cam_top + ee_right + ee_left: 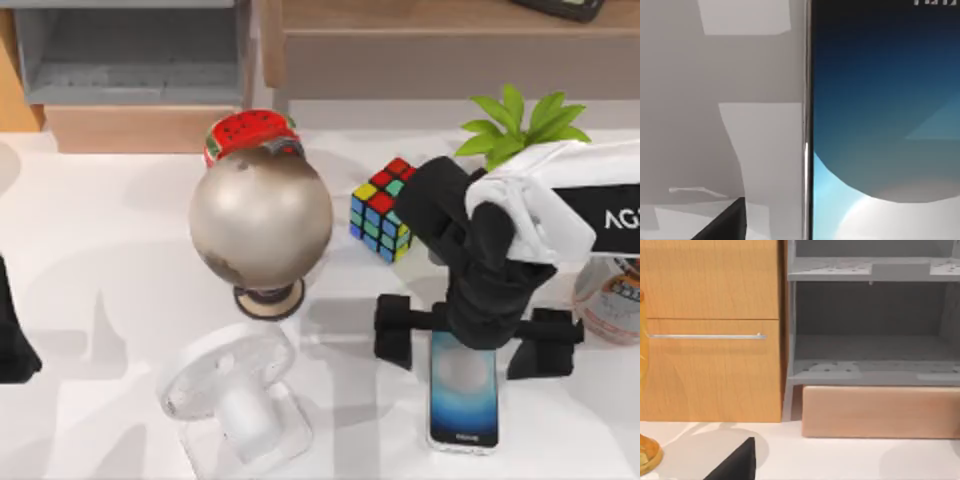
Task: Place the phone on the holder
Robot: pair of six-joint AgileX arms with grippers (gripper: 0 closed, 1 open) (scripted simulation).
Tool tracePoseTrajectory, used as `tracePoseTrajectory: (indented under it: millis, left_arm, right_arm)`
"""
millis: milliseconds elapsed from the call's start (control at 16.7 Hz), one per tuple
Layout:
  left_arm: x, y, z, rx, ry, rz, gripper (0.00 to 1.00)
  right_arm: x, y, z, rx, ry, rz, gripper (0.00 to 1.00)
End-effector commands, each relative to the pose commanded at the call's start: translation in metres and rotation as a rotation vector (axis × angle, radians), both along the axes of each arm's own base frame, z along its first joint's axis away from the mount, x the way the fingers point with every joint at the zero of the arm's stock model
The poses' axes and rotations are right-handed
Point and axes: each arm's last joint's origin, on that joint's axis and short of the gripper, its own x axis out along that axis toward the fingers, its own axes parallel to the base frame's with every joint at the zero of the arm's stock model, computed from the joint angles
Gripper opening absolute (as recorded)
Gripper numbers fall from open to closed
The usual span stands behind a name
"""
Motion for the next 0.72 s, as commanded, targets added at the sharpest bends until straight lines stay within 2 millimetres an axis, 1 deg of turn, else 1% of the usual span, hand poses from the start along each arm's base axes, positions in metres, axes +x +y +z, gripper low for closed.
tracePoseTrajectory:
  millis: [720]
  left_arm:
    - [0.0, 0.0, 0.0, 0.0, 0.0, 0.0, 1.0]
  right_arm:
    - [0.0, 0.0, 0.0, 0.0, 0.0, 0.0, 0.1]
